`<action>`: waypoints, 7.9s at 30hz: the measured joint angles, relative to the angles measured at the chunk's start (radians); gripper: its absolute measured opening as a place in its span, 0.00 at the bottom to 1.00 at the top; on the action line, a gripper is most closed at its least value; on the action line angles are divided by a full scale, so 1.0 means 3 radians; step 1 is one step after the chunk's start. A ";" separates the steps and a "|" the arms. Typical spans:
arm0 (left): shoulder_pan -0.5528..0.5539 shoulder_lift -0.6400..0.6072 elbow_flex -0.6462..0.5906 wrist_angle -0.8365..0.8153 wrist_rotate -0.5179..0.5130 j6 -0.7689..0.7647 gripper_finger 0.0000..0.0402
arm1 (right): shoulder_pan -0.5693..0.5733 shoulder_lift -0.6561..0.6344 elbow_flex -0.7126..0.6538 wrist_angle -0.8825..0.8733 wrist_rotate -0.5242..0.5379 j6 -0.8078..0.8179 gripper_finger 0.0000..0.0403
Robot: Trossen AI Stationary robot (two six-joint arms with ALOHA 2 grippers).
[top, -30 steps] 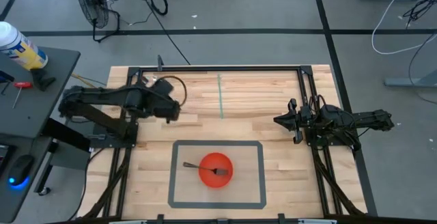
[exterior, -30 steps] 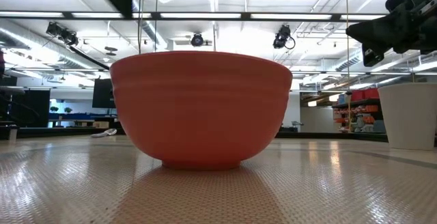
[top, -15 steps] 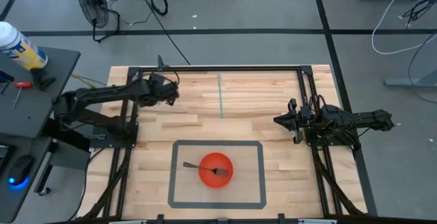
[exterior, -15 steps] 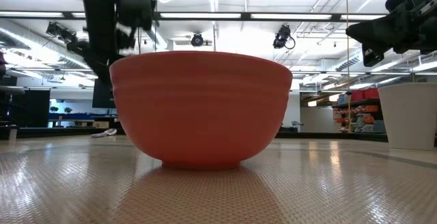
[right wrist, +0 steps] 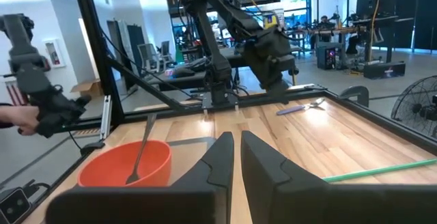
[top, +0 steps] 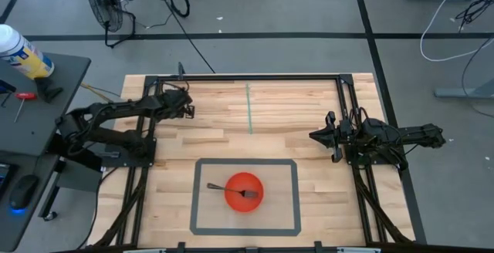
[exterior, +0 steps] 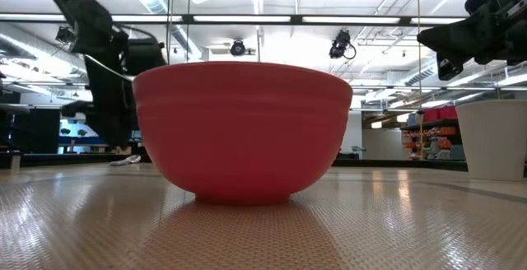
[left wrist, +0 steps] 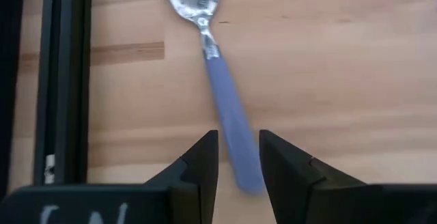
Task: Pick & Place Utensil
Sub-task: Put the spoon into the bowl, then put the straw into the cup
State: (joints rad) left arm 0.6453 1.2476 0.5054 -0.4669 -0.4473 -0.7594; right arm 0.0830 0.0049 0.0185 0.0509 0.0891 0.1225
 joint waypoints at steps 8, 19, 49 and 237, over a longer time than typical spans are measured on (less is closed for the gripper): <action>0.0241 0.0014 -0.0385 0.0814 -0.0078 -0.0021 0.40 | 0.0000 0.0000 0.0000 0.0001 0.0000 0.0000 0.09; 0.0236 0.0317 -0.0470 0.1197 -0.0175 0.0001 0.39 | 0.0001 0.0000 0.0000 0.0000 0.0000 -0.0001 0.09; -0.0757 0.0477 -0.0464 0.1075 -0.0370 0.0302 0.21 | 0.0001 0.0000 0.0000 0.0001 0.0000 -0.0001 0.09; -0.2082 0.1576 0.2137 0.1266 0.0110 0.1082 0.40 | 0.0001 0.0001 0.0000 -0.0004 0.0001 -0.0001 0.09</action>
State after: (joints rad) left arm 0.0207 1.7205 1.1464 -0.0870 -0.4144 -0.4348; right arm 0.0834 0.0051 0.0185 0.0496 0.0895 0.1223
